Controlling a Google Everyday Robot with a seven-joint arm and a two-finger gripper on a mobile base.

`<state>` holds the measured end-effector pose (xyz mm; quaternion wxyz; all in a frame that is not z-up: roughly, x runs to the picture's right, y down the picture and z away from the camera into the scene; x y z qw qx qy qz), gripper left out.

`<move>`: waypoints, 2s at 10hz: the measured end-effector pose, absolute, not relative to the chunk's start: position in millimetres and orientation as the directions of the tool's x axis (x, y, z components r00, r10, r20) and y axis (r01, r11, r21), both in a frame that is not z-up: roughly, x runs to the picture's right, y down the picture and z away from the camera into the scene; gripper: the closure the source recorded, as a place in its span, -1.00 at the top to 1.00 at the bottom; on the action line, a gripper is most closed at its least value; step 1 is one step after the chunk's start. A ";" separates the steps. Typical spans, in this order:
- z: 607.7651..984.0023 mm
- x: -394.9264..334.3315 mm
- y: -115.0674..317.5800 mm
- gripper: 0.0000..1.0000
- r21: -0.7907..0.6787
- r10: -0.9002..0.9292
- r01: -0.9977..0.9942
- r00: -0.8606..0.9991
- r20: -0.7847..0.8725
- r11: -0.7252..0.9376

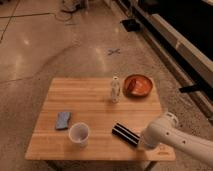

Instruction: Push the eraser across the table

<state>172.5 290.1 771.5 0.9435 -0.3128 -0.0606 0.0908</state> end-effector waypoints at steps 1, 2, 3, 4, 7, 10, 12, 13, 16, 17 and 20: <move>772.9 166.3 285.2 -1.00 -0.597 0.204 -0.124 0.977 0.068 0.793; 773.7 160.6 280.6 -1.00 -0.592 0.202 -0.117 0.976 0.078 0.797; 773.7 154.6 274.7 -1.00 -0.585 0.197 -0.108 0.976 0.091 0.804; 773.5 150.1 271.2 -1.00 -0.581 0.192 -0.099 0.976 0.100 0.808; 778.2 131.7 264.7 -1.00 -0.571 0.161 -0.059 0.978 0.130 0.819; 785.6 112.1 257.4 -1.00 -0.560 0.136 -0.024 0.978 0.159 0.828; 790.2 101.1 249.4 -1.00 -0.548 0.124 -0.008 0.977 0.175 0.836; 792.8 96.9 245.8 -1.00 -0.542 0.117 -0.001 0.977 0.180 0.840; 803.7 83.7 232.1 -1.00 -0.524 0.106 0.012 0.975 0.195 0.852; 806.2 80.5 228.4 -1.00 -0.520 0.105 0.014 0.975 0.198 0.854; 817.5 68.5 212.4 -1.00 -0.500 0.095 0.024 0.973 0.210 0.866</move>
